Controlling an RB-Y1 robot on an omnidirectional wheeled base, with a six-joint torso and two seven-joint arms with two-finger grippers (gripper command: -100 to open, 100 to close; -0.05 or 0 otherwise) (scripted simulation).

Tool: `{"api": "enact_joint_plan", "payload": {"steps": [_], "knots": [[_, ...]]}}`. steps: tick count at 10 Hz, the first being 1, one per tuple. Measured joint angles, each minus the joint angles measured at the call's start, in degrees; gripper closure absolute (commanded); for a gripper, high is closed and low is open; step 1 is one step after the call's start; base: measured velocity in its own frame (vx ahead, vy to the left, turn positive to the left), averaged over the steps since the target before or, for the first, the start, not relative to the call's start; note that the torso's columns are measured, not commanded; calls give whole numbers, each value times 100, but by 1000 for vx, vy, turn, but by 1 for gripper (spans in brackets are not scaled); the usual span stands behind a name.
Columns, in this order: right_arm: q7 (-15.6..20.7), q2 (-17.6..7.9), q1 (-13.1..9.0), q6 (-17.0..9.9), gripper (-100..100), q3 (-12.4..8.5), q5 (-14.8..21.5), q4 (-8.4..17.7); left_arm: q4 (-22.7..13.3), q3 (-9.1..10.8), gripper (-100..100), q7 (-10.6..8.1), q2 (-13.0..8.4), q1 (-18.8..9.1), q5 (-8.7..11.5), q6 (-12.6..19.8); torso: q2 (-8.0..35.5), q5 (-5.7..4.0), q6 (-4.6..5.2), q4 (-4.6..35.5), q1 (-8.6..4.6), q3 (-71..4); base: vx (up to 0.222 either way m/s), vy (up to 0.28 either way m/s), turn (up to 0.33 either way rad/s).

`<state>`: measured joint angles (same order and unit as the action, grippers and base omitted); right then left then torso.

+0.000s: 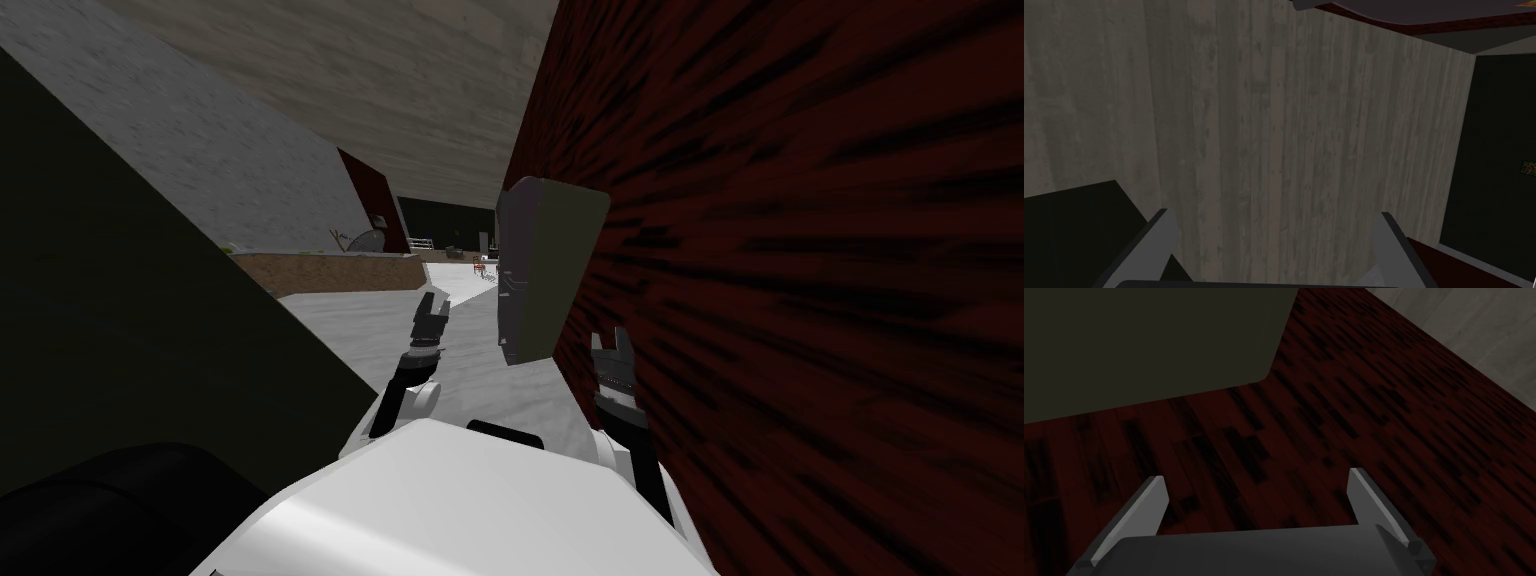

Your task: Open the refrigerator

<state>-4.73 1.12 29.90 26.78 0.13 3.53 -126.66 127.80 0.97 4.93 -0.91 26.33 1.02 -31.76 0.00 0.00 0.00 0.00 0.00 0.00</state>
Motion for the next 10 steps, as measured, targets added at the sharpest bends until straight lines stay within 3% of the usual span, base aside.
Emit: {"api": "enact_joint_plan", "payload": {"steps": [2, 9, 10], "knots": [[0, 0, 0, 0, 0, 0, 0, 0, 0, 0, 0, 0, 0, 0, 0, 0, 597, 0, 0, 600, 0, -1200, 0, 0, 0], [0, 0, 0, 1, 0, 0, 0, -2, 2, 0, 0, 0, 0, 0, 0, -1, 3539, 0, 0, 3537, 0, -7073, 0, 0, 0], [0, 0, 0, 1, -100, 0, 0, -2, 2, 0, 0, 0, 0, 0, 0, -1, 3962, 0, 0, 3960, 0, -7919, 27, 13, -36]]}}
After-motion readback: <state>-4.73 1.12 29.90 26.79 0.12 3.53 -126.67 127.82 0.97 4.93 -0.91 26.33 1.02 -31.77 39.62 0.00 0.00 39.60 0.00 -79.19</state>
